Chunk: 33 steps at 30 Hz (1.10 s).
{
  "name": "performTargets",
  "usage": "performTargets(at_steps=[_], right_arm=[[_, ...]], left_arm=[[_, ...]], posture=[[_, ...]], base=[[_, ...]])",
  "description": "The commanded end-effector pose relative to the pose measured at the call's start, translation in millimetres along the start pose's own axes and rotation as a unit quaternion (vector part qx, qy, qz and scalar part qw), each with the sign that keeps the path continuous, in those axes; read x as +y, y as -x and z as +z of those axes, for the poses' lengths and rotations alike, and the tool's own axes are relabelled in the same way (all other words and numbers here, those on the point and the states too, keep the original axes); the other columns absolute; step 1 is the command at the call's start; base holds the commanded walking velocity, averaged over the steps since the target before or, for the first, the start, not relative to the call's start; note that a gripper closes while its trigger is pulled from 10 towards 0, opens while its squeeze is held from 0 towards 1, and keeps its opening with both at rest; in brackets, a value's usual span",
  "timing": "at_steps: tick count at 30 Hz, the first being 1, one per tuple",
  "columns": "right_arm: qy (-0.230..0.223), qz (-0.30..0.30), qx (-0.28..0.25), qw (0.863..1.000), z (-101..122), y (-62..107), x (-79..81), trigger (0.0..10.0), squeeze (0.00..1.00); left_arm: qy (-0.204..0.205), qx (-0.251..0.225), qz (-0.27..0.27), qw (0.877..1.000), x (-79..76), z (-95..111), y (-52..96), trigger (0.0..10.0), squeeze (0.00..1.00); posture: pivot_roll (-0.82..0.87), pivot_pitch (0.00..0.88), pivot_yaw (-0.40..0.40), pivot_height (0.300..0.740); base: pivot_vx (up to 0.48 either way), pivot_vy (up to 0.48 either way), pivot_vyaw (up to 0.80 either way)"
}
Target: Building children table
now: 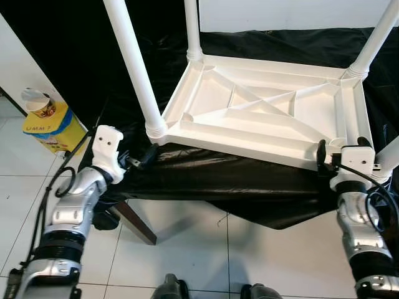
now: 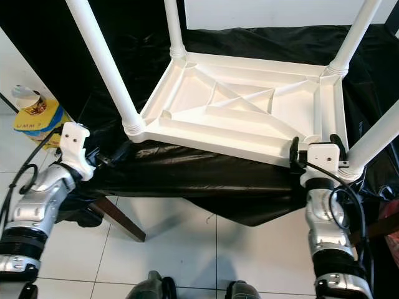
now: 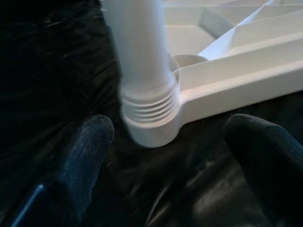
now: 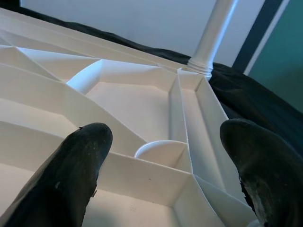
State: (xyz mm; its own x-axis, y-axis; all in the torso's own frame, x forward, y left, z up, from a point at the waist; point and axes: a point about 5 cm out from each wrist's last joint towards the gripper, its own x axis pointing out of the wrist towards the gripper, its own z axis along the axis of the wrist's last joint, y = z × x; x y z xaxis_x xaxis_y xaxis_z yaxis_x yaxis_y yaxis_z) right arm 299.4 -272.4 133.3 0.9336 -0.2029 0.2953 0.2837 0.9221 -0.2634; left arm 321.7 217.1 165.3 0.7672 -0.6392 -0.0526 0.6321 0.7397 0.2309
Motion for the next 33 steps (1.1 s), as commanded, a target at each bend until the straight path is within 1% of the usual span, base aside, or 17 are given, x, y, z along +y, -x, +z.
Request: performTargets(at_steps=[1, 4, 5, 7, 9, 11, 13, 15, 16, 18, 20, 21, 23, 26, 28, 32, 33], right_arm=[[-0.005, -0.025, 0.033, 0.999, -13, 5.2, -20.5, 10.0, 0.00], [-0.006, -0.023, 0.032, 0.999, -12, 4.3, -19.5, 10.0, 0.00], [-0.010, -0.018, 0.029, 0.999, -12, 4.3, -14.6, 10.0, 0.00], [-0.010, -0.018, 0.029, 0.999, -12, 4.3, -14.6, 10.0, 0.00], [-0.027, -0.005, 0.023, 0.999, -10, 7.8, 1.5, 10.0, 0.00], [-0.027, -0.005, 0.023, 0.999, -10, 7.8, 1.5, 10.0, 0.00], [-0.039, 0.003, 0.021, 0.999, -9, 11.2, 10.2, 10.0, 0.00], [-0.062, 0.025, 0.016, 0.998, -7, 22.4, 28.5, 10.0, 0.00], [-0.062, 0.025, 0.016, 0.998, -7, 22.4, 28.5, 10.0, 0.00], [-0.081, 0.054, 0.013, 0.995, -4, 37.7, 43.5, 10.0, 0.00], [-0.085, 0.062, 0.012, 0.994, -3, 42.5, 46.8, 10.0, 0.00], [-0.089, 0.072, 0.014, 0.993, -2, 49.5, 49.2, 10.0, 0.00], [-0.092, 0.081, 0.019, 0.992, -1, 57.8, 51.2, 10.0, 0.00], [-0.094, 0.088, 0.022, 0.991, 0, 65.1, 52.7, 10.0, 0.00], [-0.097, 0.106, 0.036, 0.989, 0, 82.6, 56.3, 10.0, 0.00], [-0.100, 0.124, 0.055, 0.986, -1, 97.7, 60.1, 10.0, 0.00], [-0.102, 0.131, 0.069, 0.984, -1, 106.1, 62.2, 10.0, 0.00]], left_arm=[[0.008, 0.035, -0.016, 0.999, 10.0, -13, 14.4, 10.0, 0.00], [0.007, 0.048, 0.003, 0.999, 21.7, -16, 18.0, 10.0, 0.00], [0.008, 0.064, 0.028, 0.998, 34.7, -18, 19.9, 10.0, 0.00], [0.008, 0.064, 0.028, 0.998, 34.7, -18, 19.9, 10.0, 0.00], [0.011, 0.077, 0.083, 0.994, 54.9, -17, 17.7, 10.0, 0.00], [0.011, 0.077, 0.083, 0.994, 54.9, -17, 17.7, 10.0, 0.00], [0.016, 0.079, 0.108, 0.991, 61.5, -15, 15.2, 10.0, 0.00], [0.017, 0.084, 0.166, 0.982, 73.8, -8, 9.0, 10.0, 0.00], [0.017, 0.084, 0.166, 0.982, 73.8, -8, 9.0, 10.0, 0.00], [0.010, 0.089, 0.238, 0.967, 88.2, 3, 5.8, 10.0, 0.00], [0.012, 0.087, 0.261, 0.961, 92.9, 7, 5.0, 10.0, 0.00], [0.014, 0.078, 0.293, 0.953, 99.0, 15, 3.8, 10.0, 0.00], [0.030, 0.063, 0.315, 0.947, 103.7, 23, 1.3, 10.0, 0.00], [0.042, 0.049, 0.327, 0.943, 106.6, 30, -1.2, 10.0, 0.00], [0.055, 0.020, 0.343, 0.938, 109.5, 44, -9.2, 10.0, 0.00], [0.073, -0.010, 0.341, 0.937, 107.9, 56, -19.5, 10.0, 0.00], [0.091, -0.035, 0.326, 0.940, 103.9, 63, -29.3, 10.0, 0.00]], posture=[[0.01, 0.127, 0.089, 0.740], [0.01, 0.122, 0.086, 0.740], [0.01, 0.117, 0.082, 0.740], [0.01, 0.117, 0.082, 0.740], [0.02, 0.110, 0.074, 0.740], [0.02, 0.110, 0.074, 0.740], [0.01, 0.108, 0.075, 0.740], [-0.01, 0.103, 0.076, 0.740], [-0.01, 0.103, 0.076, 0.740], [-0.03, 0.103, 0.078, 0.740], [-0.03, 0.103, 0.078, 0.740], [-0.05, 0.113, 0.081, 0.740], [-0.06, 0.122, 0.083, 0.740], [-0.07, 0.125, 0.083, 0.740], [-0.10, 0.145, 0.084, 0.740], [-0.12, 0.161, 0.079, 0.740], [-0.13, 0.167, 0.077, 0.740]], base=[[0.000, 0.000, 0.00], [0.000, 0.000, 0.00], [0.000, 0.000, 0.00], [0.000, 0.000, 0.00], [0.000, 0.000, 0.00], [0.000, 0.000, 0.00], [0.000, 0.000, 0.00], [0.000, 0.000, 0.00], [0.000, 0.000, 0.00], [0.000, 0.000, 0.00], [0.000, 0.000, 0.00], [0.000, 0.000, 0.00], [0.000, 0.000, 0.00], [0.000, 0.000, 0.00], [0.000, 0.000, 0.00], [0.000, 0.000, 0.00], [0.000, 0.000, 0.00]])
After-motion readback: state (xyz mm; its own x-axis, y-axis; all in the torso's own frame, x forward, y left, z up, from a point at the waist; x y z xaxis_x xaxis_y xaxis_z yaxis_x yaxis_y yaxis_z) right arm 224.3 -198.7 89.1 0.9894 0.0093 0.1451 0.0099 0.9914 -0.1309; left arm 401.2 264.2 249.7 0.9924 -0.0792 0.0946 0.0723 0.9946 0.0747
